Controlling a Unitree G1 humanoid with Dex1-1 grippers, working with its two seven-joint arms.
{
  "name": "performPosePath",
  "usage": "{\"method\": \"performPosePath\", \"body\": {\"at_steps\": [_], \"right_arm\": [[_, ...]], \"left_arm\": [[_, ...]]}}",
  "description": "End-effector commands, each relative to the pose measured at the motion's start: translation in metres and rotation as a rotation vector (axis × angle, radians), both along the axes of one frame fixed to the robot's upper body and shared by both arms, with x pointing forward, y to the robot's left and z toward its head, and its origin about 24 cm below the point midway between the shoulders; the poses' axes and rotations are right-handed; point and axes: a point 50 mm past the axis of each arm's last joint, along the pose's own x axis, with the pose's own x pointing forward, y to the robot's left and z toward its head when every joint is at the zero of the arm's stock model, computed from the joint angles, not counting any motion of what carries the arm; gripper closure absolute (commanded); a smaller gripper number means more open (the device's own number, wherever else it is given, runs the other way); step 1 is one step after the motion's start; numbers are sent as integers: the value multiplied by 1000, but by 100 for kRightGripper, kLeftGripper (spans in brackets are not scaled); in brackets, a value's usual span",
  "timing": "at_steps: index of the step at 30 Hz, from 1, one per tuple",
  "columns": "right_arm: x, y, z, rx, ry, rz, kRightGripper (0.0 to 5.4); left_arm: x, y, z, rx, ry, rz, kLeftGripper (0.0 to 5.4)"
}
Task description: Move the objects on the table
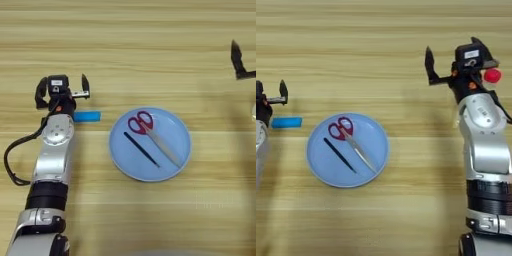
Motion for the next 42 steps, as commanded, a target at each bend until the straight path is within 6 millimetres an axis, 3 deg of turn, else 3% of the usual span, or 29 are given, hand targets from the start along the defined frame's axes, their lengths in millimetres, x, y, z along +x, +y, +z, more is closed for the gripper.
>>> {"method": "performPosePath", "body": {"at_steps": [1,13,24,33,42], "right_arm": [[3,-17,6,7,-17,-79,1],[10,-54,-17,58,99,-244,1],[11,-67,-32,101,174,-272,1],[17,-72,-58,182,303,-272,1],[19,-69,-71,231,369,-242,1]], "left_arm": [[0,1,-1,20,12,2,0],[0,1,-2,19,13,2,0],[0,1,-2,19,13,2,0],[0,1,-2,19,14,2,0],[0,1,-2,19,14,2,0]]}}
